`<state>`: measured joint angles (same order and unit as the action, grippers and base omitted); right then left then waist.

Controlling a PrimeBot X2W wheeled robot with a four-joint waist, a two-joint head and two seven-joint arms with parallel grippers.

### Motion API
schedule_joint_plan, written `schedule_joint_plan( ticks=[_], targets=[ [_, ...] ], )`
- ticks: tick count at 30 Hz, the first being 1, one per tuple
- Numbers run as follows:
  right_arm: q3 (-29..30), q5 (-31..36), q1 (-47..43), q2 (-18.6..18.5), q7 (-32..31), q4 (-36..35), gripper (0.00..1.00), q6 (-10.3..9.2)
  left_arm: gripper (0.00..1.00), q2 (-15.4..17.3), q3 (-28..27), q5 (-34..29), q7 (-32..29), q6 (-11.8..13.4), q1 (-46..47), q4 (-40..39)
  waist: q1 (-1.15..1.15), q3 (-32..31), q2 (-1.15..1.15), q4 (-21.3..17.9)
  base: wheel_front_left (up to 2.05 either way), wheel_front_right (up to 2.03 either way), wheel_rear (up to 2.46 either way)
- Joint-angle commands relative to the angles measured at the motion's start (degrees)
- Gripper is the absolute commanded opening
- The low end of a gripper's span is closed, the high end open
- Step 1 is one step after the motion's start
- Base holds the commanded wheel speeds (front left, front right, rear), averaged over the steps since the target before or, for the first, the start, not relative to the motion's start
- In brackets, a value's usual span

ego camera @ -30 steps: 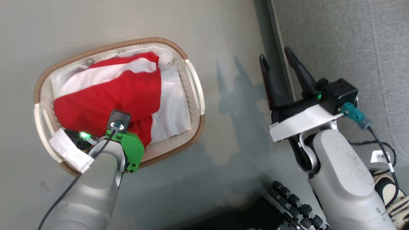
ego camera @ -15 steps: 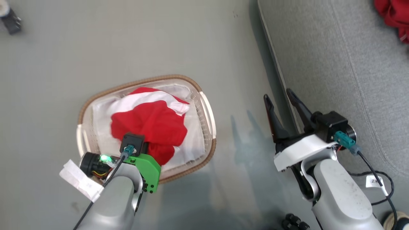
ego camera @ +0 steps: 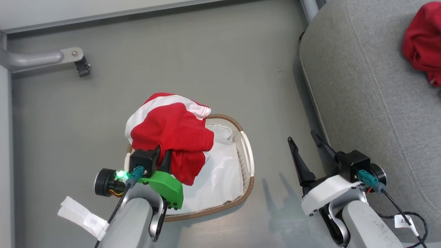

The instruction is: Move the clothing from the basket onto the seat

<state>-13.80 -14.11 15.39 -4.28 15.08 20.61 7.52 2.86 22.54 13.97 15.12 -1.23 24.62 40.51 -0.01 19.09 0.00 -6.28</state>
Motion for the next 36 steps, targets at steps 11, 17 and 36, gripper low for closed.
schedule_joint_plan(
  ticks=[11,17,36],
  targets=[
    [1.3,1.9,-4.9,-0.2,0.1,0.6,1.00,-0.06,0.00,0.1,-4.9,0.6,0.0,0.2,-5.8,-14.8,0.01,-9.5,0.00,4.1,0.00,0.00,0.00],
    [1.8,3.2,-6.9,0.3,0.1,0.8,1.00,-0.06,0.00,0.1,-5.9,0.7,0.0,-0.2,-7.2,-20.8,0.01,-11.8,0.00,3.9,0.00,0.00,0.00],
    [-0.8,2.4,-7.0,0.7,0.1,0.7,1.00,-0.06,0.00,0.1,-4.7,1.6,0.0,0.0,-7.3,-30.7,0.01,-13.0,0.00,3.3,0.00,0.00,0.00]
  ],
)
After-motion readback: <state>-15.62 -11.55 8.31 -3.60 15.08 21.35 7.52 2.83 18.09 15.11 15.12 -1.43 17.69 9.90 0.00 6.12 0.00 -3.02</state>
